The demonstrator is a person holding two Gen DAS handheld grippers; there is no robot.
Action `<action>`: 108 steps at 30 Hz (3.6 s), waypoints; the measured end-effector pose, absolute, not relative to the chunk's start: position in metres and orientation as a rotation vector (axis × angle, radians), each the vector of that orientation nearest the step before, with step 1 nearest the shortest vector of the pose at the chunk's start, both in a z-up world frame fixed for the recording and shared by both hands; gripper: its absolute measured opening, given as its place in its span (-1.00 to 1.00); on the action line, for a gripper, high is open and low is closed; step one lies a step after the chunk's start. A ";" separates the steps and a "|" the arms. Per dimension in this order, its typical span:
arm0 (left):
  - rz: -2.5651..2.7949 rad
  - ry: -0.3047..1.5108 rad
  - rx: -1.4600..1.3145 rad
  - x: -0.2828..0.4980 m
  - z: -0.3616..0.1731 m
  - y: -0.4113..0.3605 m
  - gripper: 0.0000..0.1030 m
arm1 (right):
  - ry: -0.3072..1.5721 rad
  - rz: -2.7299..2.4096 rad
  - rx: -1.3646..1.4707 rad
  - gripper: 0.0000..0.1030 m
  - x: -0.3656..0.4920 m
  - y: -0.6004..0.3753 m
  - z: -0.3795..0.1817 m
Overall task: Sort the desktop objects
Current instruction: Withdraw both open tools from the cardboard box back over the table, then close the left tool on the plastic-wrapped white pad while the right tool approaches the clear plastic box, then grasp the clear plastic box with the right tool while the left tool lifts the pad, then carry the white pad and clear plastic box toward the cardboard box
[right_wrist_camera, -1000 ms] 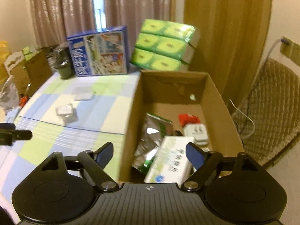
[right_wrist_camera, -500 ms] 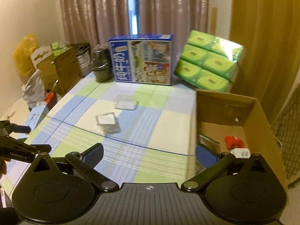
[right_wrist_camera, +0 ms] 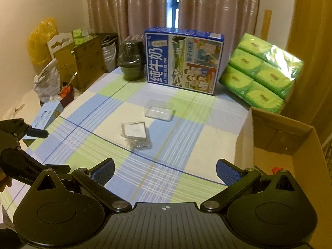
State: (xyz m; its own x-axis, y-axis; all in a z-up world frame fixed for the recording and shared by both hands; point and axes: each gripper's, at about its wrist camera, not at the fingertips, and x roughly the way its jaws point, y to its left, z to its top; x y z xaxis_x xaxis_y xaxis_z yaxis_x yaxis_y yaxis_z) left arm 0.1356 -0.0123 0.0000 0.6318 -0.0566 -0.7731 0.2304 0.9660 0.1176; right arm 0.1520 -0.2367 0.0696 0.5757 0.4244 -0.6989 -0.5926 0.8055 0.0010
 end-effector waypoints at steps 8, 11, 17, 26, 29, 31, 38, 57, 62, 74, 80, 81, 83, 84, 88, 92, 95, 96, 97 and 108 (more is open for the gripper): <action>-0.208 0.877 0.245 0.159 -0.009 -0.016 0.98 | 0.764 0.637 -0.309 0.97 0.172 -0.219 0.055; -0.240 0.872 0.261 0.170 -0.013 -0.018 0.98 | 0.774 0.660 -0.352 0.97 0.182 -0.212 0.047; -0.346 0.845 0.291 0.203 -0.023 -0.019 0.98 | 0.770 0.716 -0.463 0.97 0.218 -0.192 0.027; -0.513 0.791 0.367 0.268 -0.056 -0.028 0.98 | 0.749 0.821 -0.597 0.97 0.283 -0.165 -0.005; -0.572 0.789 0.369 0.284 -0.071 -0.034 0.97 | 0.760 0.831 -0.633 0.96 0.305 -0.159 -0.018; -0.596 0.786 0.375 0.292 -0.079 -0.035 0.96 | 0.759 0.845 -0.664 0.96 0.316 -0.154 -0.026; -0.650 0.783 0.379 0.321 -0.092 -0.032 0.80 | 0.740 0.903 -0.780 0.96 0.338 -0.132 -0.051; -0.615 0.812 0.348 0.332 -0.100 0.020 0.23 | 0.690 1.009 -0.849 0.96 0.389 -0.084 -0.086; -0.535 0.798 0.295 0.341 -0.099 0.046 0.23 | 0.683 1.039 -0.873 0.96 0.394 -0.063 -0.097; -0.533 0.784 0.278 0.342 -0.103 0.046 0.24 | 0.782 1.068 -0.798 0.66 0.414 -0.046 -0.104; -0.517 0.784 0.283 0.340 -0.108 0.039 0.28 | 0.850 1.050 -0.734 0.06 0.406 -0.052 -0.098; -0.509 0.784 0.279 0.340 -0.108 0.038 0.28 | 0.866 1.042 -0.710 0.06 0.403 -0.054 -0.098; -0.485 0.787 0.265 0.336 -0.109 0.035 0.26 | 0.897 0.994 -0.663 0.06 0.398 -0.060 -0.097; -0.467 0.789 0.257 0.335 -0.109 0.034 0.24 | 0.922 0.952 -0.622 0.06 0.394 -0.064 -0.096; -0.417 0.811 0.238 0.321 -0.108 0.027 0.21 | 0.983 0.862 -0.468 0.05 0.367 -0.085 -0.093; -0.390 0.819 0.219 0.288 -0.108 0.022 0.20 | 1.036 0.736 -0.336 0.05 0.315 -0.117 -0.092; -0.389 0.837 0.198 0.256 -0.108 0.017 0.20 | 1.042 0.685 -0.253 0.05 0.269 -0.142 -0.090; -0.389 0.840 0.203 0.242 -0.108 0.014 0.20 | 1.038 0.672 -0.229 0.05 0.255 -0.149 -0.088; -0.387 0.841 0.209 0.231 -0.107 0.011 0.20 | 1.043 0.648 -0.197 0.05 0.240 -0.159 -0.086; -0.328 0.881 0.171 0.121 -0.069 -0.012 0.20 | 1.027 0.537 -0.036 0.05 0.122 -0.220 -0.049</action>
State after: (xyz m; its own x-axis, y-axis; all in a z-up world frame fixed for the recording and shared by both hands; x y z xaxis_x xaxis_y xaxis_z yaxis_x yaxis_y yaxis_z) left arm 0.1215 -0.0124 -0.0686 0.5906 -0.2102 -0.7791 0.3498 0.9367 0.0124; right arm 0.1223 -0.2199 -0.0488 0.4008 0.4079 -0.8203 -0.4407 0.8708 0.2177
